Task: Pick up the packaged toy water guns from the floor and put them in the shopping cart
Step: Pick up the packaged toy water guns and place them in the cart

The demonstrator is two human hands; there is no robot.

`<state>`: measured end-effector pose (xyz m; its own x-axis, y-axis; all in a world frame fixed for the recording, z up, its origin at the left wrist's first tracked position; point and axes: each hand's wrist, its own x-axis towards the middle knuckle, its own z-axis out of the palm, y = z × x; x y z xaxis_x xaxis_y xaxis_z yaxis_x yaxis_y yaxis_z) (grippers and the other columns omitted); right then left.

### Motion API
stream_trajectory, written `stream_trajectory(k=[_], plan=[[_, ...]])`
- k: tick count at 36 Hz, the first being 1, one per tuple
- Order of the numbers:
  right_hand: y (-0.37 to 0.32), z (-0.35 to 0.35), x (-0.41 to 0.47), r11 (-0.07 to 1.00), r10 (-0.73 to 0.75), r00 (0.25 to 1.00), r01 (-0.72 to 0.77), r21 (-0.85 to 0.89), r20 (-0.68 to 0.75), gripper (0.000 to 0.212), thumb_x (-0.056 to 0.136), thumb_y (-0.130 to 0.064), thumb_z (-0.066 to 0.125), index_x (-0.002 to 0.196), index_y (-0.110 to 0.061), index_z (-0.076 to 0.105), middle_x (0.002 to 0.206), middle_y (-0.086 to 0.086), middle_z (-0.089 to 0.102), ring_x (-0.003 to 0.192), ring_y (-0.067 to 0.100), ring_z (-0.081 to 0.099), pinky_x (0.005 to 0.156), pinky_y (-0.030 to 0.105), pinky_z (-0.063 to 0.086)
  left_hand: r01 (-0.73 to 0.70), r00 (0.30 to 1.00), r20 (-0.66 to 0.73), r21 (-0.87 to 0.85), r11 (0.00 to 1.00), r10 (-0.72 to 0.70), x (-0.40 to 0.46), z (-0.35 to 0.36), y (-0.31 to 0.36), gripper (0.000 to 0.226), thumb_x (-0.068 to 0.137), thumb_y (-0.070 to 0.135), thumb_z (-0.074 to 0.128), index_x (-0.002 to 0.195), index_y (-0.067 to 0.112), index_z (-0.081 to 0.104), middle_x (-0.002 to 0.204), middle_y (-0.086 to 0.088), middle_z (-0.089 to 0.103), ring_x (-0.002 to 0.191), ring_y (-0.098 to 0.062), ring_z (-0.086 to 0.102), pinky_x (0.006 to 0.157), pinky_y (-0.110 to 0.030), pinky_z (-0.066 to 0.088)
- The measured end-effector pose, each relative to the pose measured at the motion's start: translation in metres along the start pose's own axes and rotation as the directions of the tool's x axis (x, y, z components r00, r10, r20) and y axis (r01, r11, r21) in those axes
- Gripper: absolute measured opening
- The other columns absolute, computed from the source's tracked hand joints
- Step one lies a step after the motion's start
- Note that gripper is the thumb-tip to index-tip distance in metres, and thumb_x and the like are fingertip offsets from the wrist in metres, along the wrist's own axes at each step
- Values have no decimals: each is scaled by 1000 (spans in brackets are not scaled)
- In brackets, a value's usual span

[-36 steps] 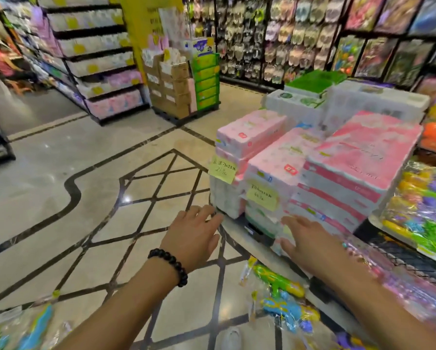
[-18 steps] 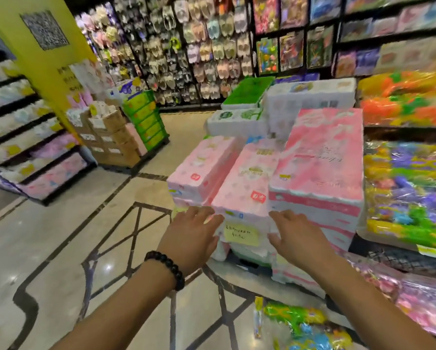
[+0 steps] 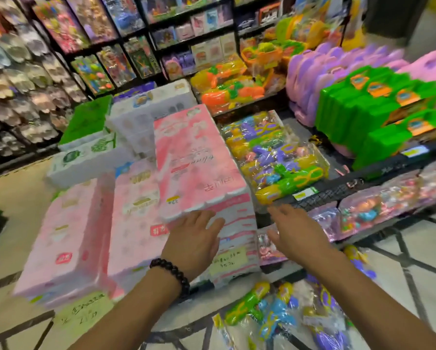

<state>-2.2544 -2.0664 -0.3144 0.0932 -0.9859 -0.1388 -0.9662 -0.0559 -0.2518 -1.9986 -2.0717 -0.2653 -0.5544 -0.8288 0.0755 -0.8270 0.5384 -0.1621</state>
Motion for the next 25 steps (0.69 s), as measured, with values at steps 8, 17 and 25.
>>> stream_trajectory(k=[8,17,25], plan=[[5,42,-20,936,350,936,-351,42,18,66,88,-60,30,144,-26,40,132,8,57,120,36,54,94,51,53,-274,962,-28,-86,958,272,48,54,-22,38,85,28,72,121,21,63,130,-8,61,114,-34,58,86,-48,54],[-32,99,-58,817,564,826,-559,139,8,55,95,-45,54,147,-38,39,145,-3,45,116,33,57,74,43,53,-529,845,-16,-161,833,534,73,111,-21,46,68,17,83,111,16,67,120,-10,64,107,-38,62,79,-49,55],[-43,174,-76,763,630,771,-637,106,99,64,97,-41,53,154,-31,27,147,1,42,121,32,49,81,41,51,-604,768,67,-253,756,636,54,199,2,39,84,24,67,122,16,62,134,-11,58,118,-38,55,86,-50,51]])
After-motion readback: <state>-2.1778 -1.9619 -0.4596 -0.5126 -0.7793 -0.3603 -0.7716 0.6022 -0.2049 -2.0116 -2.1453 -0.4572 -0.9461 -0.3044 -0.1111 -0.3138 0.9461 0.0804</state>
